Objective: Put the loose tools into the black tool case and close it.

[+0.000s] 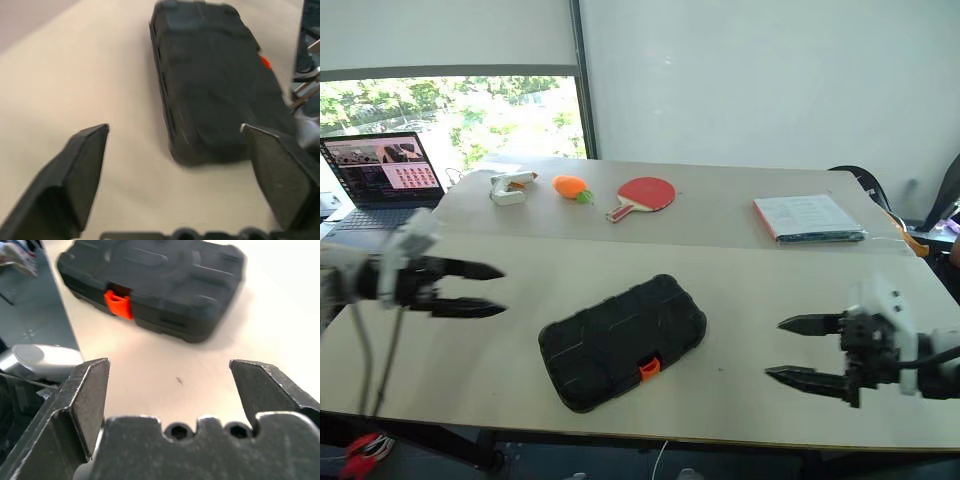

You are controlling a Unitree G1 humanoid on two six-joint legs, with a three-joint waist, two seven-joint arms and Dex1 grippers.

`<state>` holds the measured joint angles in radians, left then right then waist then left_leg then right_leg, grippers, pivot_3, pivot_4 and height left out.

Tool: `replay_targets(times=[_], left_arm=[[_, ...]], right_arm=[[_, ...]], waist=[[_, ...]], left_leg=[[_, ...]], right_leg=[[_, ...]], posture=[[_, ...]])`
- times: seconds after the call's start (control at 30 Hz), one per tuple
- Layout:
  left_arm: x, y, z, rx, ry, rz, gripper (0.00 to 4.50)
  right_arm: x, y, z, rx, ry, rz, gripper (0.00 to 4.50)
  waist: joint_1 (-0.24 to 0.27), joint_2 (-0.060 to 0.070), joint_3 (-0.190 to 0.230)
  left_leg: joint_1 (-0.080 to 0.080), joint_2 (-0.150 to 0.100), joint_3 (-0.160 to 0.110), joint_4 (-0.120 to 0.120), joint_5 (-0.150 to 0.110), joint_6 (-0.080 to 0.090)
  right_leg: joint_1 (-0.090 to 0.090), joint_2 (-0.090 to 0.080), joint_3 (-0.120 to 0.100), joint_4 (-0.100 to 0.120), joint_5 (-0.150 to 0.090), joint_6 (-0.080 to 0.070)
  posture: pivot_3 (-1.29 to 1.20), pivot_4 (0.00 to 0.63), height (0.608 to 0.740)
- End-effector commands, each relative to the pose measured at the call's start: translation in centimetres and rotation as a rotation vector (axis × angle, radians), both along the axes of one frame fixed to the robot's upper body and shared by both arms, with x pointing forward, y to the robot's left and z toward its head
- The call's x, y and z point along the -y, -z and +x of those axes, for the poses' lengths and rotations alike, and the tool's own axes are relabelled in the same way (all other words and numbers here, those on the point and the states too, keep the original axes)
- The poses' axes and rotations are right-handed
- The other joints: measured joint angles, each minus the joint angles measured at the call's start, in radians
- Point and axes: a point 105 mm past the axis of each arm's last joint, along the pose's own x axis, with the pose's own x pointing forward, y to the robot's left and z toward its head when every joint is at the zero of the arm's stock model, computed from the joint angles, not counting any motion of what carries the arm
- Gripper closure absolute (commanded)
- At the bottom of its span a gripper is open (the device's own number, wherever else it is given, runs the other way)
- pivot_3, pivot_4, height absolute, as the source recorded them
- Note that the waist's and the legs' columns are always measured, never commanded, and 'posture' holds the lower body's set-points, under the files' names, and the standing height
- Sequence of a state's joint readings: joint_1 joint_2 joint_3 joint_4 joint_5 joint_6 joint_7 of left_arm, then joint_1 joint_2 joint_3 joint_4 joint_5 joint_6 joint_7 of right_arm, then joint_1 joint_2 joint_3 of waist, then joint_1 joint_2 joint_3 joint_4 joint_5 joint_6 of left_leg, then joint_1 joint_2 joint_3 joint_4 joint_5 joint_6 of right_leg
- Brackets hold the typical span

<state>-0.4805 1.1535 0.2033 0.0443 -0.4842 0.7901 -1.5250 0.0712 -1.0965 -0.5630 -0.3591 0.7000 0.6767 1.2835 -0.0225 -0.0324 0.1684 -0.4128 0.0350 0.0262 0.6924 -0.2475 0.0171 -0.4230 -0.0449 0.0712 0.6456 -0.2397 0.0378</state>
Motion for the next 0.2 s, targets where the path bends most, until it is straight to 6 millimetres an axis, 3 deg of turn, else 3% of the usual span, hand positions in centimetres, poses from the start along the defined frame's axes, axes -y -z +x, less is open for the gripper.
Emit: replay_targets(times=[0.03,0.2], left_arm=[[-0.3,-1.5,-2.0,0.063,0.006,0.019,0.03],[-1.2,-0.8,-2.6,0.083,-0.101,-0.014,0.03]], right_arm=[[0.8,-2.1,0.7,0.061,0.003,0.022,0.00],[1.0,-2.4,3.0,0.149,0.040,-0.003,0.00]], waist=[[0.010,0.001,0.000],[0.014,0.001,0.001]], left_leg=[[0.002,0.001,0.000,0.000,0.000,0.000],[0.005,0.003,0.003,0.000,0.001,-0.002]], right_leg=[[0.001,-0.001,0.000,0.000,-0.001,0.001],[0.002,-0.002,0.000,0.001,-0.005,0.005]], posture=[[0.00,0.150,0.736],[0.00,0.150,0.736]])
